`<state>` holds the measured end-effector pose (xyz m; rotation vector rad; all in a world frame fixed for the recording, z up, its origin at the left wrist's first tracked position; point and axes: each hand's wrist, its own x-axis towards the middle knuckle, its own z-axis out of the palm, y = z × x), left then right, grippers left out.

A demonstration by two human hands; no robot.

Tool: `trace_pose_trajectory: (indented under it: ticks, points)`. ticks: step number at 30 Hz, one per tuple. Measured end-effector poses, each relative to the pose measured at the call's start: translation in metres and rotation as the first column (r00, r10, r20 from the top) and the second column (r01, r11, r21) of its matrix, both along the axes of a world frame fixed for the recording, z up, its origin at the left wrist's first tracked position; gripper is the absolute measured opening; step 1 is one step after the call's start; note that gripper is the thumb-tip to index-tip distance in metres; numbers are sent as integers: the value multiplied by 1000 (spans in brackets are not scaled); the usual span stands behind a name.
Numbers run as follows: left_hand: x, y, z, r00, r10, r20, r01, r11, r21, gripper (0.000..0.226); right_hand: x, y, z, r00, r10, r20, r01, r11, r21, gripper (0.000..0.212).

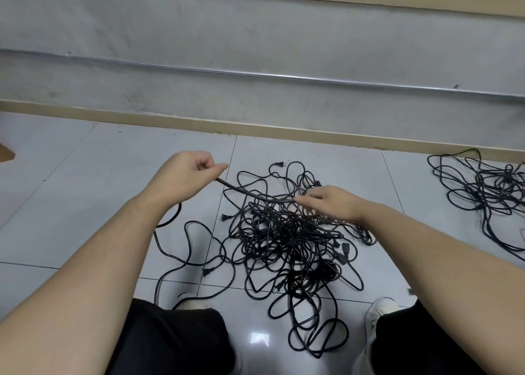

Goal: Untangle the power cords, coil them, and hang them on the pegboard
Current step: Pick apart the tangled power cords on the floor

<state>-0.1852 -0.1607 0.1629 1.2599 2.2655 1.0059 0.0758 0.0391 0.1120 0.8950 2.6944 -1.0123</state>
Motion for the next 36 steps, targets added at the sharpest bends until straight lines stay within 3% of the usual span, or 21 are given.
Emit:
trace_pose_trajectory:
  ticks: [3, 7, 9, 11, 14, 15, 17, 20, 23, 26, 29, 33, 36]
  points:
    - [1, 1, 0, 999, -44, 2, 44, 993, -108, 30, -17, -4, 15, 975, -97, -202, 105, 994, 30, 48]
    - [24, 12, 0, 966, -241, 89, 255, 944, -210, 31, -36, -17, 44, 889, -158, -430, 170, 985, -11, 44]
    - [43, 18, -3, 922, -336, 193, 364, 921, -139, 27, -42, -30, 53, 906, -82, -415, 79, 997, -24, 43]
    - [57, 24, -2, 897, -402, 183, 410, 912, -9, 8, -44, -40, 54, 925, -47, -377, 22, 997, -71, 42]
    - [59, 28, 7, 919, -368, 144, 351, 927, 131, 47, -36, -40, 53, 934, -41, -355, -43, 973, -227, 60]
    - [59, 29, 12, 928, -343, 144, 316, 932, 178, 50, -32, -37, 53, 946, -24, -325, -66, 962, -264, 69]
    - [57, 28, 19, 947, -285, 146, 244, 938, 246, 46, -25, -32, 47, 977, 39, -209, -103, 947, -304, 76]
    - [51, 20, 23, 971, -180, 154, 125, 942, 311, 49, -14, -24, 22, 981, 182, 70, -164, 964, -209, 65]
    - [35, 8, 25, 979, -107, 175, 62, 968, 244, 52, -8, -11, -4, 970, 165, 178, -152, 985, -87, 55]
    - [12, -2, 20, 981, -132, 143, 137, 990, -21, 48, -8, 1, -7, 974, 112, 195, -119, 993, 26, 51]
    - [0, -7, 12, 968, -155, 197, 191, 966, -177, 24, -16, -1, 4, 971, 133, 198, -146, 988, 51, 48]
    - [10, -1, 8, 935, -246, 254, 294, 941, -170, 19, -37, -21, 31, 981, 176, 86, -188, 968, 167, 48]
    - [29, 9, 8, 908, -338, 248, 378, 916, -133, 22, -49, -43, 53, 983, 177, -51, -169, 976, 137, 48]
